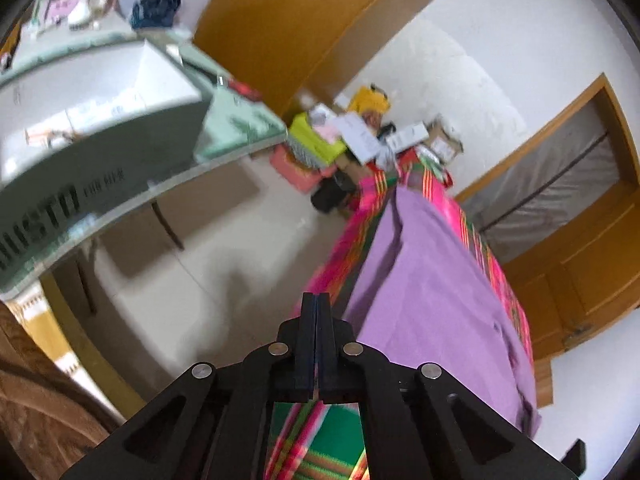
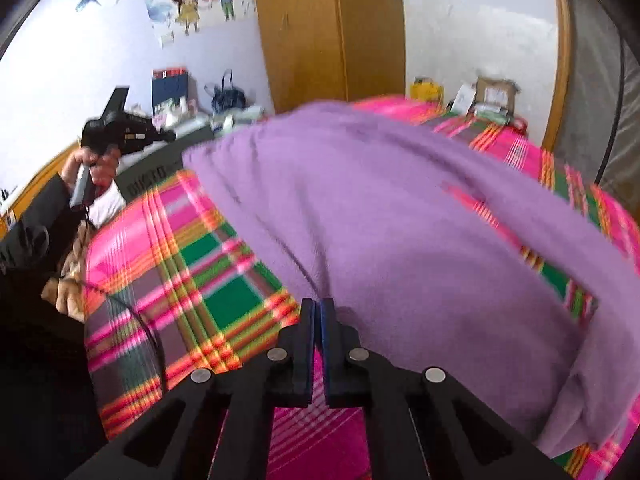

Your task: Fold clothes

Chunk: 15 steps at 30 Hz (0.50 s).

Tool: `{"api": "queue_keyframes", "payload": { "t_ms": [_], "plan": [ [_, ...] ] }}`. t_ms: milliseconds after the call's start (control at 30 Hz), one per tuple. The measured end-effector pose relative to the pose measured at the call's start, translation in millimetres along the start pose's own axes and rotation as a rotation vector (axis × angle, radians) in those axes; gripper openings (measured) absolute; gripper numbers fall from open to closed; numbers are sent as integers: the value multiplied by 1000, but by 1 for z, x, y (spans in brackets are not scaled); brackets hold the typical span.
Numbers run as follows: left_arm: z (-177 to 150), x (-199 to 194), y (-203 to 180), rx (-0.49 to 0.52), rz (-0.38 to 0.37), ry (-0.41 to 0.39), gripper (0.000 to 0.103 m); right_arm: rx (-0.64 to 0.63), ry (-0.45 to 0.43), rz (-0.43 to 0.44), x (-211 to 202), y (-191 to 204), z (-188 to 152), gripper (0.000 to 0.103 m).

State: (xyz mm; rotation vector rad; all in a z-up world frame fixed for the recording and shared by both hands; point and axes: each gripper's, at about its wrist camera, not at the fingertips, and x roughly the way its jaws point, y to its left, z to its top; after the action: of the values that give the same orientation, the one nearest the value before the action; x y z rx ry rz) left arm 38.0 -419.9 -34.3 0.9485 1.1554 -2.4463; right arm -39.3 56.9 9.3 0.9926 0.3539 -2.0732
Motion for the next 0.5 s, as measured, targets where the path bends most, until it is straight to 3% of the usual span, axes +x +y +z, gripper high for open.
{"api": "queue_keyframes", "payload": {
  "t_ms": [67, 100, 133, 167, 233, 267, 400, 433, 500],
  "plan": [
    [-10, 13, -2, -16, -18, 49, 8, 7, 13, -8, 4, 1, -3, 7],
    [-15, 20, -4, -24, -33, 77, 16, 10, 10, -12, 4, 2, -4, 9],
    [-19, 23, -7, -27, -31, 88, 30, 16, -8, -17, 0, 1, -4, 17],
    [-23, 28, -11, -30, -24, 98, 36, 30, -35, -22, -6, -1, -3, 24],
    [-26, 37, -15, -50, -33, 111, 57, 60, -86, -38, -18, -6, -3, 27],
    [-26, 41, -17, -66, -41, 117, 60, 82, -109, -60, -25, -10, -4, 27],
    [-30, 53, -29, -81, -33, 116, 57, 214, -192, -188, -47, -34, -12, 27],
    [-30, 55, -33, -54, -2, 109, 41, 258, -213, -224, -53, -42, -15, 27],
    [-31, 56, -42, -9, 44, 91, 31, 360, -240, -297, -66, -62, -24, 27]
  ]
}}
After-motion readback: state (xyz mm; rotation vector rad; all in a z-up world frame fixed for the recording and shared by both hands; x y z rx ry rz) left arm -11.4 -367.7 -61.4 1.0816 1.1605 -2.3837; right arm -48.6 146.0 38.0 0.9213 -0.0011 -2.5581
